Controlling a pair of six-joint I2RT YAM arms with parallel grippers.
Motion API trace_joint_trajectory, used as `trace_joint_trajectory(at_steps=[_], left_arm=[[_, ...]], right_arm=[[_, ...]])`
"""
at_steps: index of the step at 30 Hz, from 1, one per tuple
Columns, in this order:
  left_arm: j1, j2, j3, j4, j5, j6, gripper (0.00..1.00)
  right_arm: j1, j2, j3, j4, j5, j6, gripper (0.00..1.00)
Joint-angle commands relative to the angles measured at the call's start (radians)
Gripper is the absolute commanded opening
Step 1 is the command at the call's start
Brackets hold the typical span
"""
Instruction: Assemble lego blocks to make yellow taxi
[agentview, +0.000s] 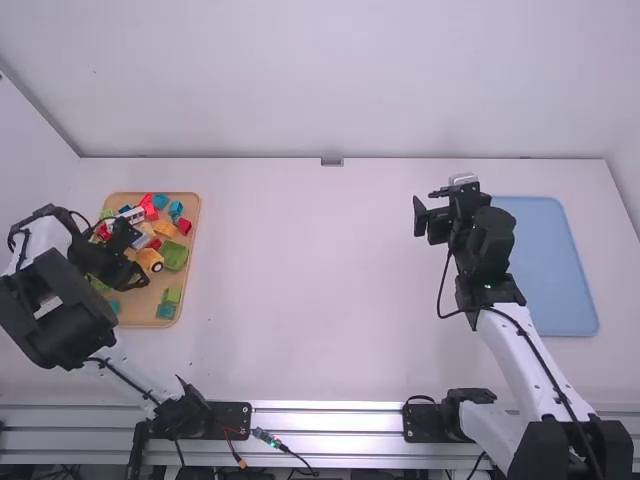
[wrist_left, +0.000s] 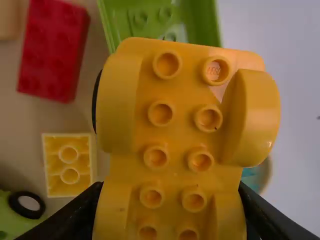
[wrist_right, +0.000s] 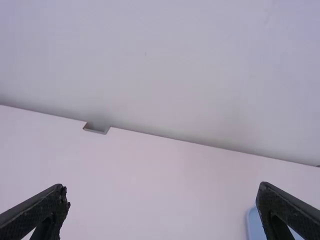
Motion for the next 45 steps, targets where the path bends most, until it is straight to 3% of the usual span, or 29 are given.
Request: trace_joint_trajectory(at_steps=[1,9,14,22,24,28,31,35,45], left_arm=[[-0.040,-0.004,0.082,-0.063,0.079,-0.059,0.50],[-0.226,-0.006,0.158,-0.109,0.158,-0.015,0.57],[-0.425,-0.006,0.148,-0.016,0.061,-0.107,0.41],[-0.734,-0.006,0.145,-0.005,-0.054,-0.103,0.45],[-0.817,-0.006,0.147,0.012,-0.124,-0.048,0.34],[-0.942,-0.006,0.145,0.022,-0.181,-0.060,0.43],[-1.009,-0.006,0.133,0.038,-0.129,-0.114,0.42],[-1.082,-0.006,0.087,0.113,-0.027,-0.218,0.31],[-1.217,-0.006,-0.136,0.266,-0.058,-0.270,0.47]], right_arm=[[0.001,0.003,0.028,0.001,0.001,0.001,0.99],[0.000,0.003,0.028,0.002,0.002,0.000,0.99],[0.000,0.003,0.028,-0.004,0.005,0.000,0.99],[-0.041,0.003,0.028,-0.005,0.000,0.001,0.99],[-0.051,0.003,0.028,-0.012,0.000,0.006,0.99],[-0.071,0.003,0.028,-0.046,0.001,0.041,0.99],[-0.088,0.003,0.028,-0.073,0.000,0.058,0.99],[-0.117,0.001,0.028,-0.094,0.000,0.058,0.99],[-0.167,-0.078,0.028,-0.163,-0.164,0.056,0.99]])
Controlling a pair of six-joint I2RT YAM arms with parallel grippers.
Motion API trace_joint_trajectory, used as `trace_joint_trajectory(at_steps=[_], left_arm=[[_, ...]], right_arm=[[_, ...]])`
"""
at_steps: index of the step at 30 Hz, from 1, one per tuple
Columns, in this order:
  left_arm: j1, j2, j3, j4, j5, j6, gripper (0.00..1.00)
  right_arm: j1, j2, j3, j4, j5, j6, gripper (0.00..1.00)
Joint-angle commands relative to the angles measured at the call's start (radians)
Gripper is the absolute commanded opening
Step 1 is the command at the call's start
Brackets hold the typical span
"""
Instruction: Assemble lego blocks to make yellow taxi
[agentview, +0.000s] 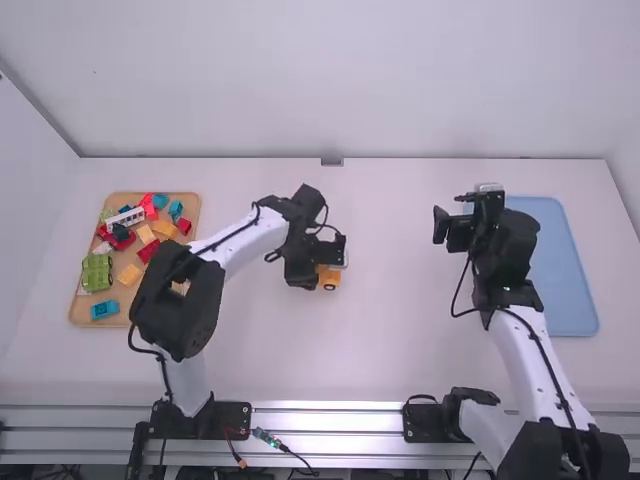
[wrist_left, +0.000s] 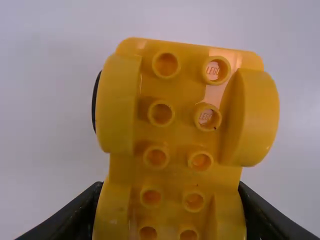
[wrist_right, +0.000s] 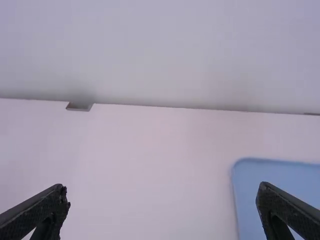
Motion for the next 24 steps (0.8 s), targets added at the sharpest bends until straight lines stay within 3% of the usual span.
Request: trace_joint_trajectory(at_steps=[1,4,8,14,16,18,24], left_arm=[[-0.027,-0.006,-0.064,0.050,0.003,-0.075,0.46],[-0.047,-0.006,-0.119,0.096,-0.037,-0.123,0.43],[-0.053,-0.006,-0.166,0.151,-0.090,-0.170,0.45],[-0.047,-0.006,-0.243,0.303,0.002,-0.173,0.54],[-0.048,-0.006,-0.268,0.332,-0.011,-0.173,0.65],[-0.047,-0.006,-0.275,0.327,-0.034,-0.173,0.99],[-0.046,-0.006,-0.209,0.244,-0.124,-0.174,0.99]], right_arm=[[-0.009,-0.060,0.028,-0.023,-0.058,0.003,0.99],[-0.010,-0.100,0.028,-0.060,-0.048,-0.006,0.99],[-0.010,-0.150,0.028,-0.099,-0.049,-0.008,0.99],[-0.010,-0.190,0.027,-0.115,-0.049,-0.008,0.99],[-0.010,-0.196,0.027,-0.131,-0.048,-0.008,0.99],[-0.010,-0.197,0.027,-0.135,-0.048,-0.008,0.99],[-0.010,-0.197,0.027,-0.132,-0.051,-0.008,0.99]])
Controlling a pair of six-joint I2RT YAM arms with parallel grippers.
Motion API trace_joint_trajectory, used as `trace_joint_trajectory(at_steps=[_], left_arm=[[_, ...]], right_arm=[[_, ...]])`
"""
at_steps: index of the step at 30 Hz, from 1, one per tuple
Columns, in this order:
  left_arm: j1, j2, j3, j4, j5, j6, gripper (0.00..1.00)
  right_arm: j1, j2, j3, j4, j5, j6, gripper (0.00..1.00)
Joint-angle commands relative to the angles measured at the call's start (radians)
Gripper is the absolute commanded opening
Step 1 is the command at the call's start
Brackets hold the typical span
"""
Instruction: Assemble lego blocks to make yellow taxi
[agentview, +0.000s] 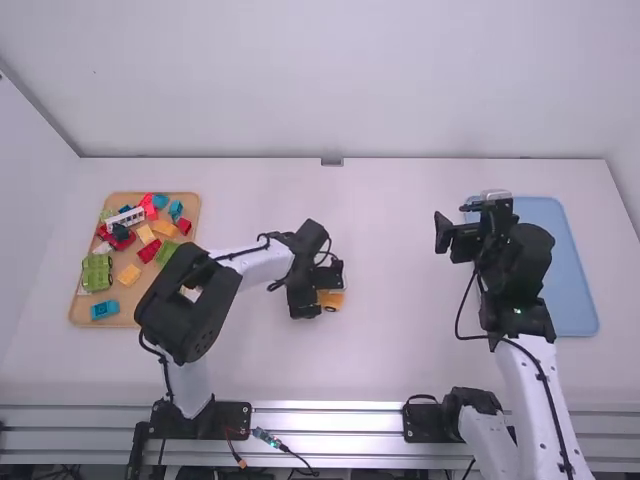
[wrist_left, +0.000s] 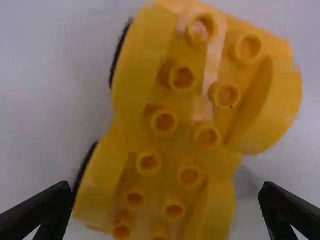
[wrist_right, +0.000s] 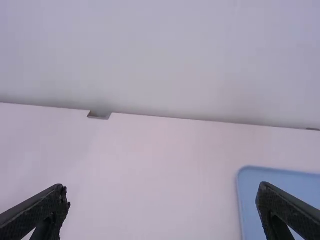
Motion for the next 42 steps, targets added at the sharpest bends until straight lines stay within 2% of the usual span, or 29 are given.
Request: trace_joint_trajectory(at_steps=[1,7,10,14,16,20,24,27,30,37,38,39,42], left_arm=[[0.005,-0.010,0.079,-0.055,-0.058,0.001,0.99],[0.044,-0.053,0.292,-0.291,-0.102,0.007,0.99],[0.121,-0.082,0.382,-0.349,-0.101,-0.035,0.99],[0.286,-0.106,0.458,-0.360,-0.098,-0.201,0.99],[0.344,-0.111,0.469,-0.356,-0.097,-0.259,0.99],[0.550,-0.115,0.488,-0.348,-0.110,-0.553,0.99],[0.709,-0.115,0.474,-0.334,-0.110,-0.758,0.99],[0.806,-0.115,0.456,-0.306,-0.110,-0.839,0.99],[0.907,-0.115,0.428,-0.293,-0.111,-0.845,0.99],[1.075,-0.115,0.337,-0.259,-0.292,-0.784,0.99],[1.107,-0.115,0.311,-0.229,-0.248,-0.664,0.99],[1.110,-0.115,0.309,-0.225,-0.240,-0.647,0.99],[1.175,-0.115,0.260,-0.151,-0.105,-0.418,0.99]], right_arm=[[-0.004,-0.014,0.026,0.002,-0.006,-0.001,0.99],[-0.004,-0.002,0.026,0.009,-0.006,-0.001,0.99],[-0.004,0.008,0.026,0.012,-0.006,-0.001,0.99],[-0.004,0.026,0.026,0.034,-0.006,0.000,0.99],[-0.004,0.028,0.026,0.039,-0.006,0.000,0.99],[-0.004,0.028,0.026,0.044,-0.006,0.000,0.99],[-0.004,0.024,0.026,0.048,-0.006,0.011,0.99],[-0.004,0.029,0.026,0.054,-0.006,0.011,0.99],[-0.004,0.038,0.026,0.059,-0.006,0.011,0.99],[-0.004,0.056,0.026,0.082,-0.006,0.011,0.99],[-0.004,0.061,0.026,0.092,-0.006,0.011,0.99],[-0.004,0.061,0.026,0.092,-0.006,0.011,0.99],[-0.004,0.059,0.026,0.092,-0.006,0.011,0.99]])
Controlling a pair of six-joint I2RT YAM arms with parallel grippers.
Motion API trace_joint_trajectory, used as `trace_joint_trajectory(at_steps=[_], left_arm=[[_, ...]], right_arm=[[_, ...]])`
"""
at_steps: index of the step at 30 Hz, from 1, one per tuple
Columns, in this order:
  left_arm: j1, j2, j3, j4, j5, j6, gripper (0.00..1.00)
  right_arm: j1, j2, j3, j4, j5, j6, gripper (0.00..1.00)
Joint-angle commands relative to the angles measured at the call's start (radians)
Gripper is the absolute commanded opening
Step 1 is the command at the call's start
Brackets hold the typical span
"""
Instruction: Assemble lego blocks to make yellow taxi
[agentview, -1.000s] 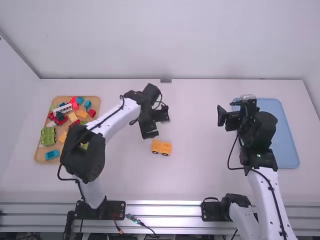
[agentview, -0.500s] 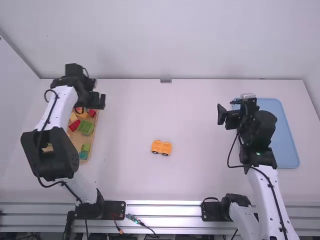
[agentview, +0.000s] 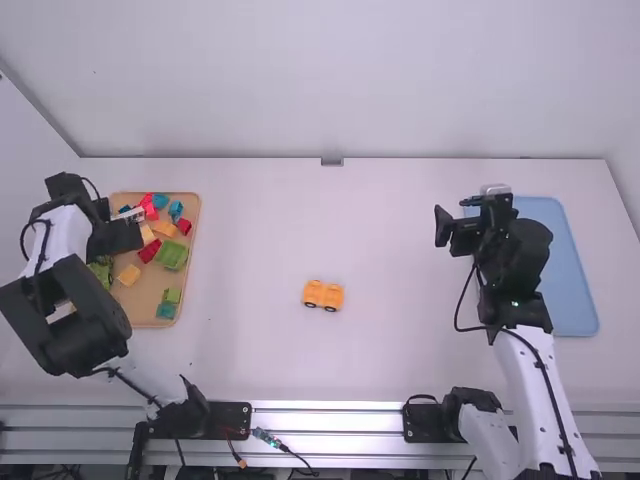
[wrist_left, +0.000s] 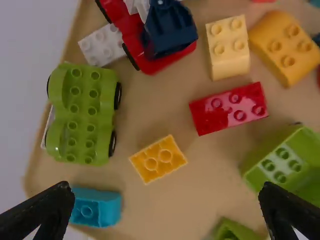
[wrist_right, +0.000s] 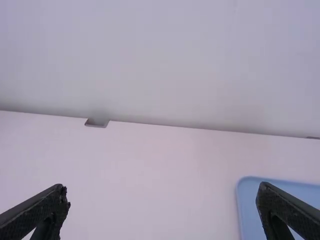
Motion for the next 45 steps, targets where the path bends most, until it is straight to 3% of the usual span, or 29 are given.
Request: trace_joint_trajectory(at_steps=[1,4,8,15,20,30,45], left_arm=[[0.040,-0.018,-0.035,0.029,0.094,0.228,1.00],[0.089,-0.017,-0.074,0.086,0.145,0.382,0.99],[0.112,-0.017,-0.082,0.046,0.232,0.639,0.99],[0.109,-0.014,-0.075,-0.007,0.281,0.833,0.99],[0.109,0.021,-0.074,0.008,0.229,0.844,0.99],[0.114,0.155,0.021,-0.077,0.167,0.837,0.99],[0.145,0.201,0.012,-0.035,0.256,0.972,1.00]], right_arm=[[-0.004,0.002,0.026,0.005,-0.006,0.005,0.99],[0.007,0.002,0.026,0.007,-0.006,0.005,0.99],[0.038,0.003,0.026,0.004,-0.006,-0.031,0.99],[0.078,0.003,0.026,0.012,-0.006,-0.052,0.99],[0.097,0.003,0.026,-0.002,-0.003,-0.059,0.99],[0.060,0.002,0.026,0.000,-0.006,-0.051,0.99],[0.045,0.002,0.026,-0.007,-0.006,-0.044,0.99]])
